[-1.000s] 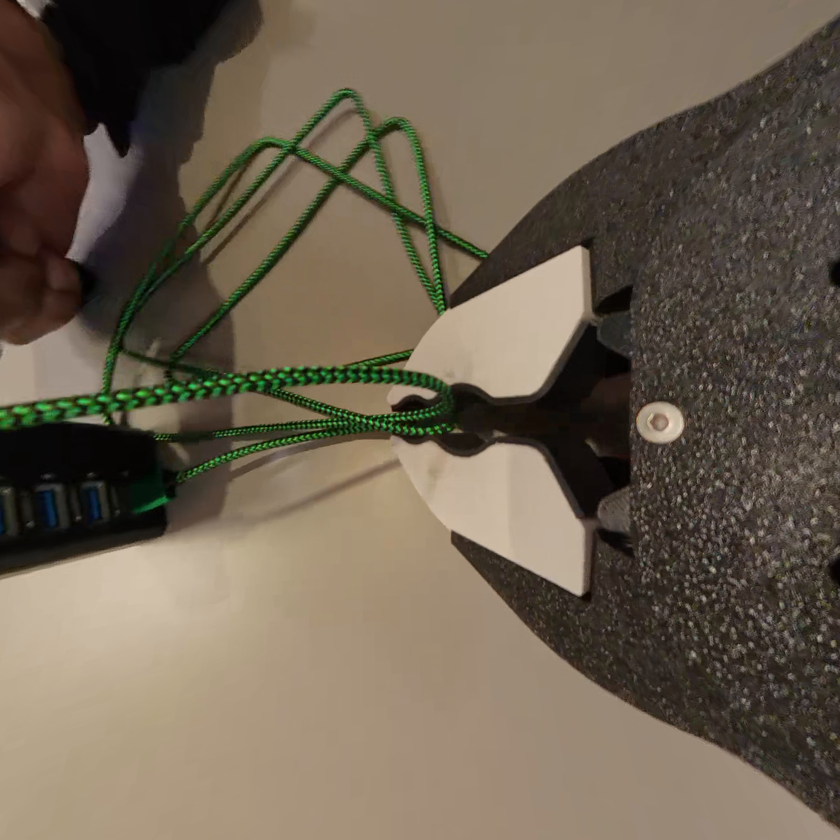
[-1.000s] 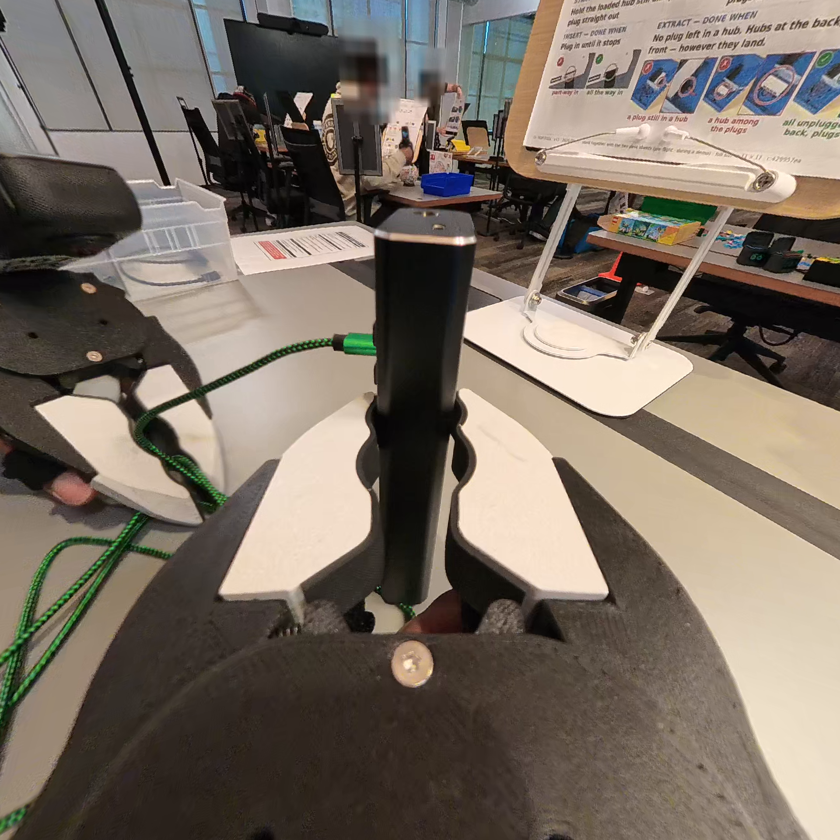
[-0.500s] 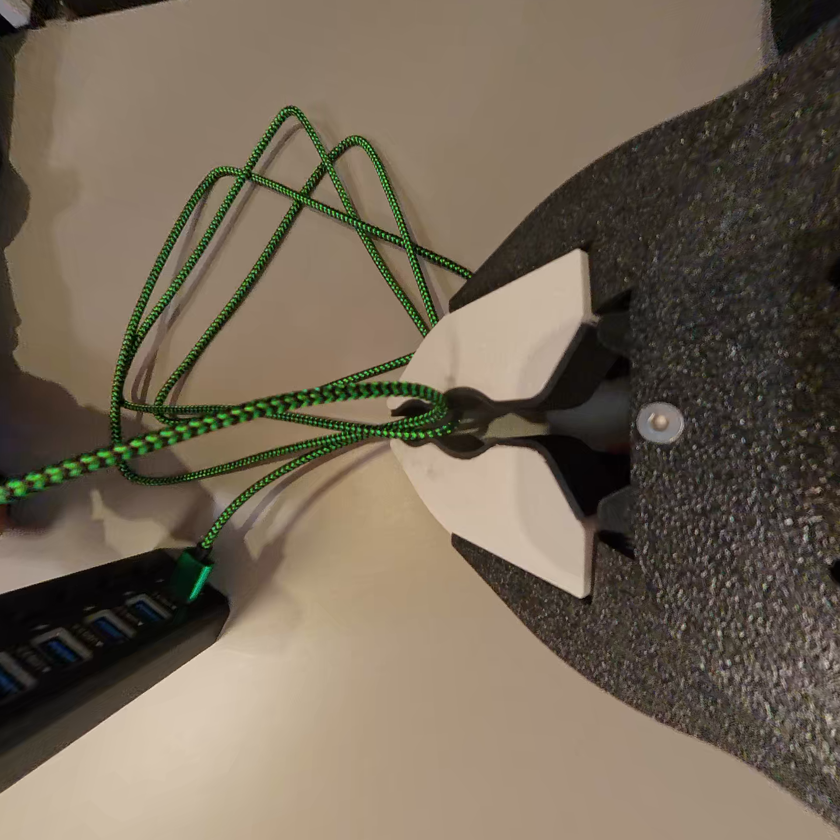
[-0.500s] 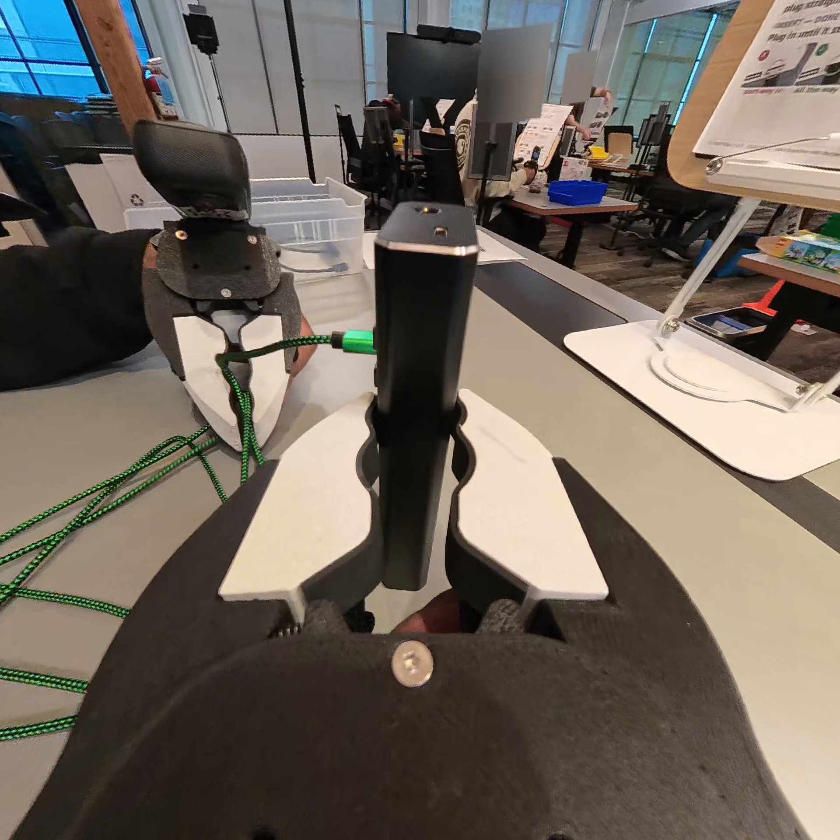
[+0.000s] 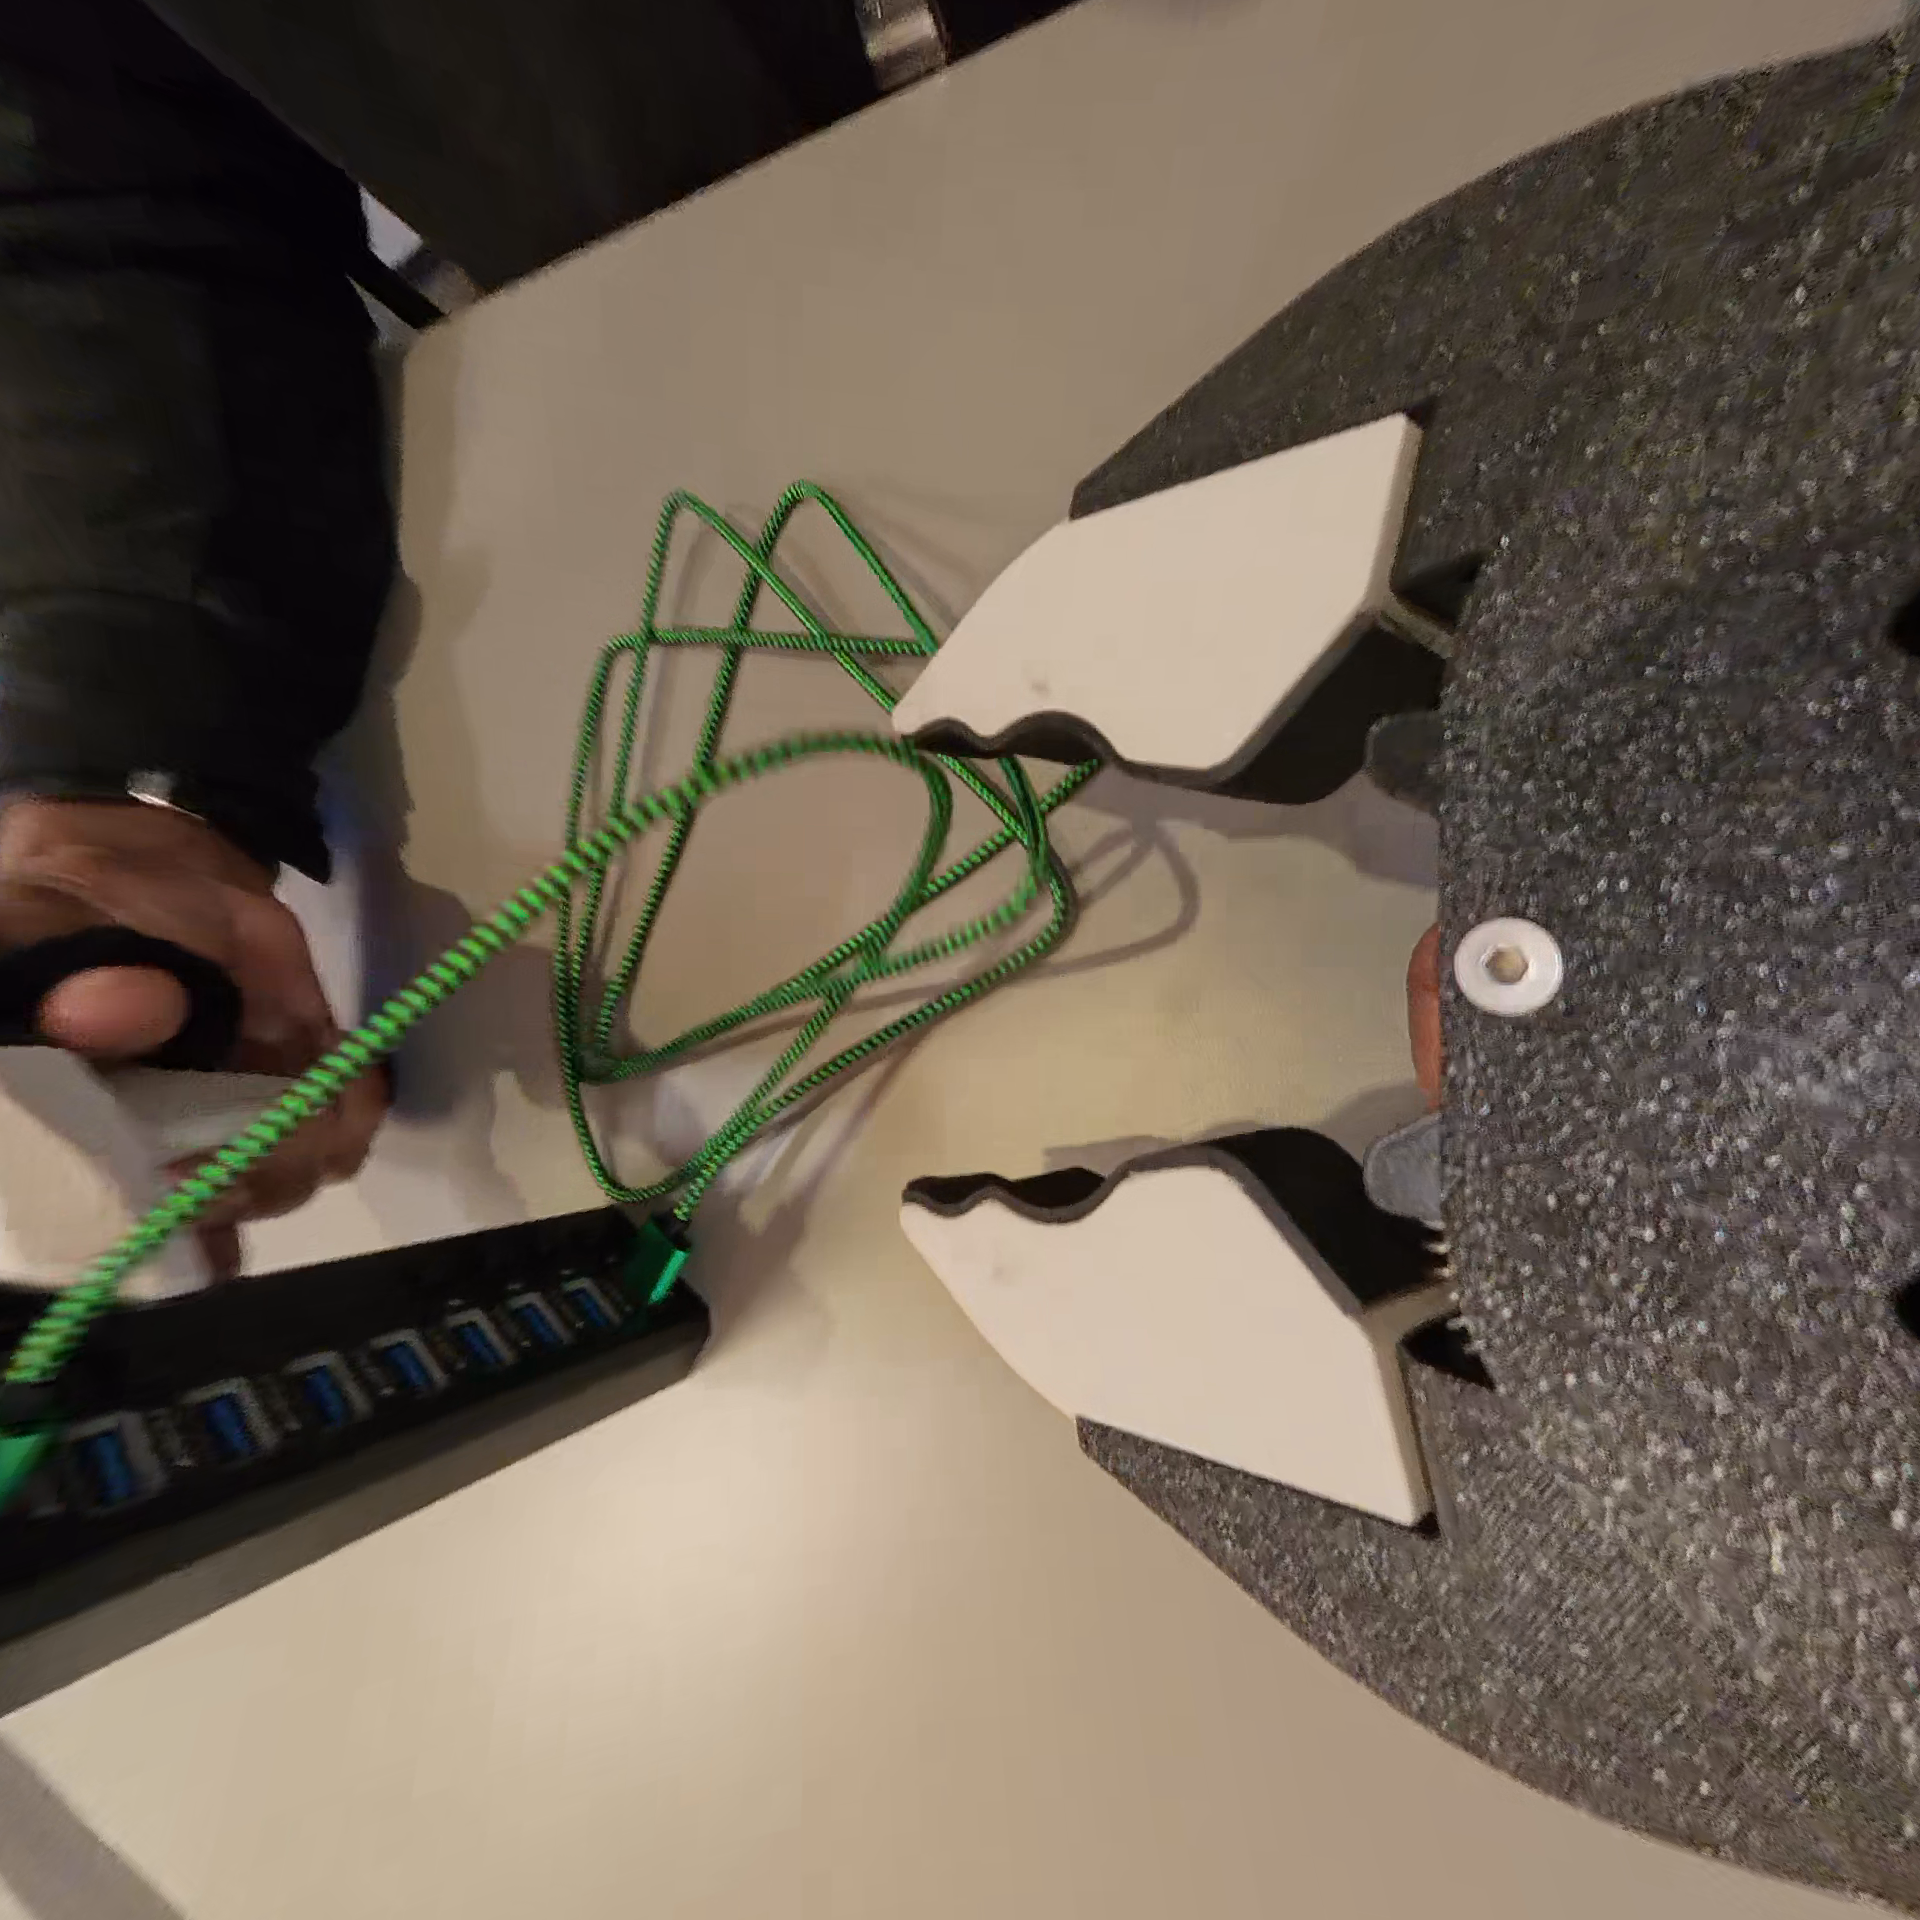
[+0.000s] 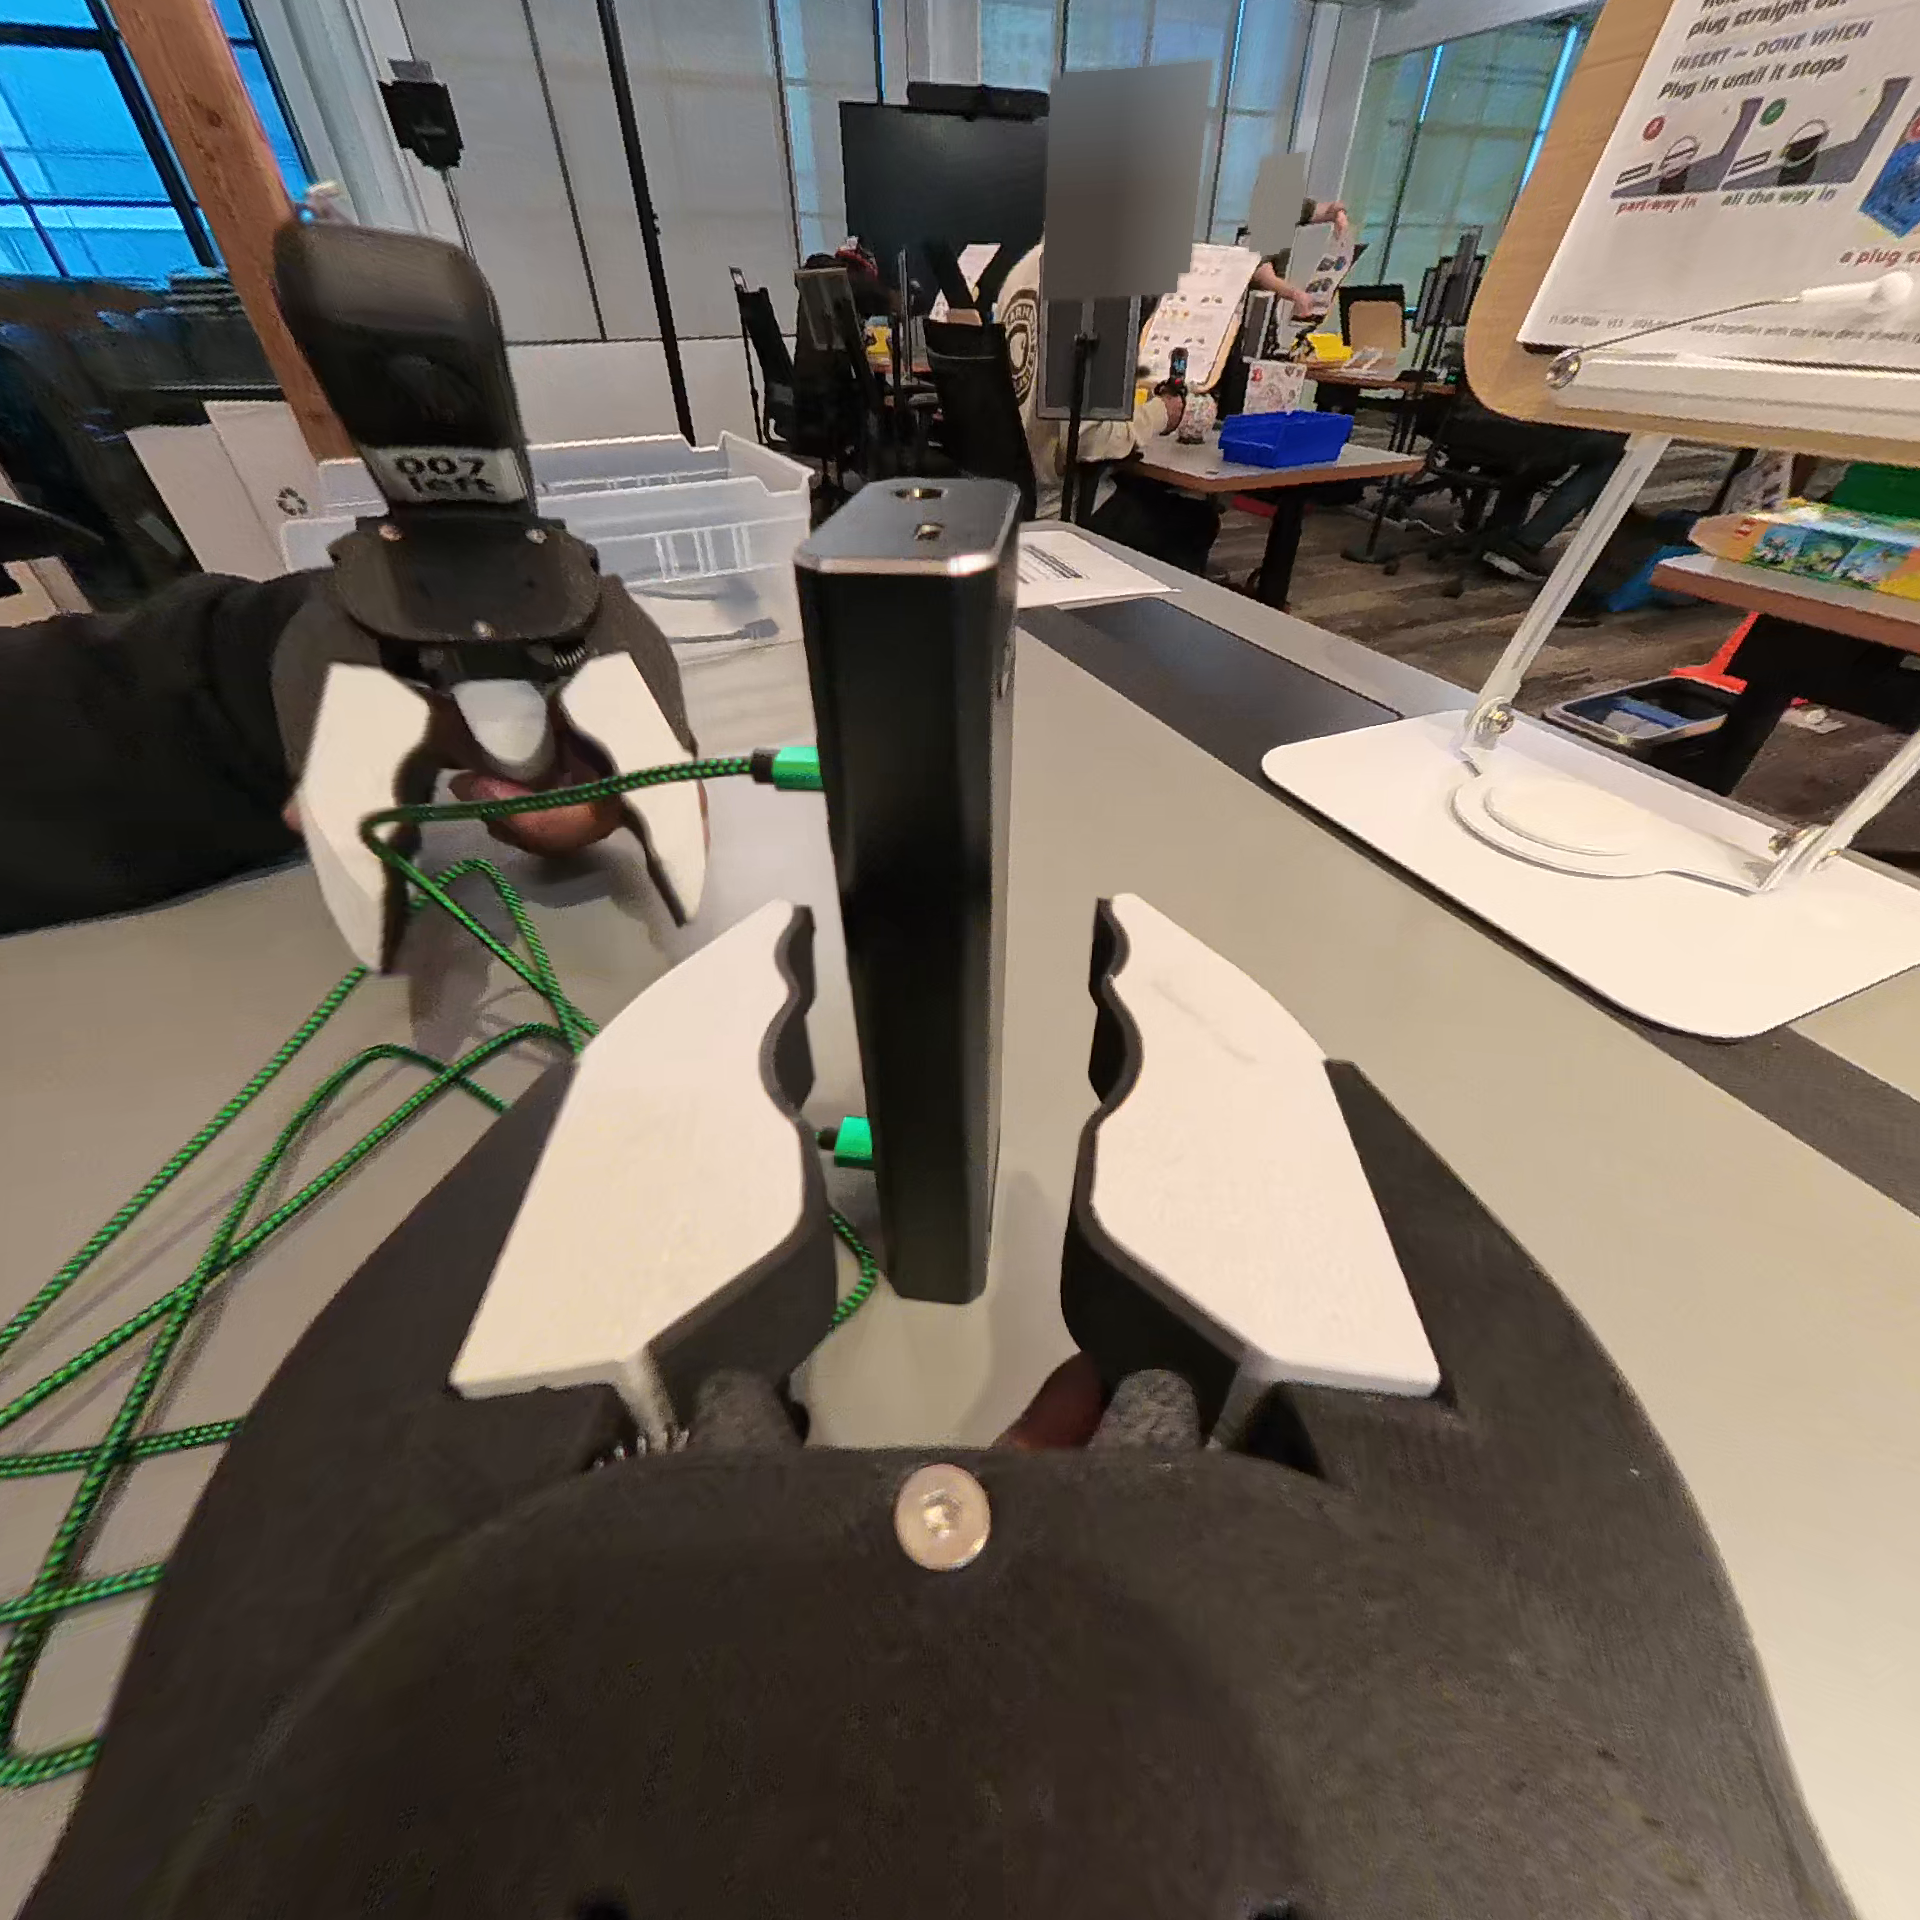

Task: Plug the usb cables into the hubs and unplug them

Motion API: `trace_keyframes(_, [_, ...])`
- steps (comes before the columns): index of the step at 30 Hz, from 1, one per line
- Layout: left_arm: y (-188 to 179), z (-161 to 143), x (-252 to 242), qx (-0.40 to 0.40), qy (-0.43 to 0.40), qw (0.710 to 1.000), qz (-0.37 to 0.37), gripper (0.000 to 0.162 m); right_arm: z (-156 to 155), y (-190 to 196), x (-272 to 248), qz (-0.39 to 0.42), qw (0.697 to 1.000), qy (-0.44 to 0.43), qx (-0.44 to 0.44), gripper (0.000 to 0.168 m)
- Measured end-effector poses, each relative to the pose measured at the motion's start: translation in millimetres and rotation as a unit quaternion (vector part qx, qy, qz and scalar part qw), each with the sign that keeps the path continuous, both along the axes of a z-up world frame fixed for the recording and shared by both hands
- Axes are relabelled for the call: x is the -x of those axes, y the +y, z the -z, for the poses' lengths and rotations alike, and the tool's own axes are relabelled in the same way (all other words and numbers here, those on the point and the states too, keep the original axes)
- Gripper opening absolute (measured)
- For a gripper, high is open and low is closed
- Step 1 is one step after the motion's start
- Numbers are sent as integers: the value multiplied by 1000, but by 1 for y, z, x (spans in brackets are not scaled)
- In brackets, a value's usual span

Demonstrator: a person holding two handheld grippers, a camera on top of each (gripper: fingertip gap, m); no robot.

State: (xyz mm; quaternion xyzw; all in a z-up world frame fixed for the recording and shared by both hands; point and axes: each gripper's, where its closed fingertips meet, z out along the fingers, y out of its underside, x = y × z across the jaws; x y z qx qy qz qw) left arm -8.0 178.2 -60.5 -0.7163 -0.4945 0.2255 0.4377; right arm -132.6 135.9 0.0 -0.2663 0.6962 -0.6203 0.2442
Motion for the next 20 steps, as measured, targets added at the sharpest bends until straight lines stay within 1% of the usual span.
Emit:
trace_keyframes(1, [3, -7, -2, -10, 19, 1000, 3, 78, 2, 1, -1, -2, 1000, 2, -5, 52])
trace_keyframes(6, [16, -44, -15, -57, 97, 994, 3, 92, 10, 3, -2, 12, 999, 24, -18, 55])
trace_keyframes(9, [14, -64, -30, -57, 133, 988, -47, 93, 16, 2, 0, 28, 998, 36, -36, 55])
trace_keyframes(10, [11, -71, -38, -53, 146, 985, -74, 93, 17, 2, 2, 33, 998, 37, -40, 55])
trace_keyframes(12, [-4, -87, -61, -31, 168, 974, -151, 92, 19, 5, 5, 43, 997, 34, -49, 54])
trace_keyframes(15, [-32, -110, -120, 9, 169, 949, -264, 89, 18, 12, 10, 52, 997, 15, -61, 54])
trace_keyframes(17, [-59, -120, -174, 72, 130, 926, -348, 82, 18, 15, 15, 62, 996, 6, -66, 54])
trace_keyframes(19, [-89, -123, -236, 135, 58, 894, -423, 76, 18, 19, 18, 65, 995, -1, -70, 54])
trace_keyframes(20, [-103, -121, -267, 155, 16, 876, -456, 74, 18, 20, 18, 64, 995, -3, -72, 53])
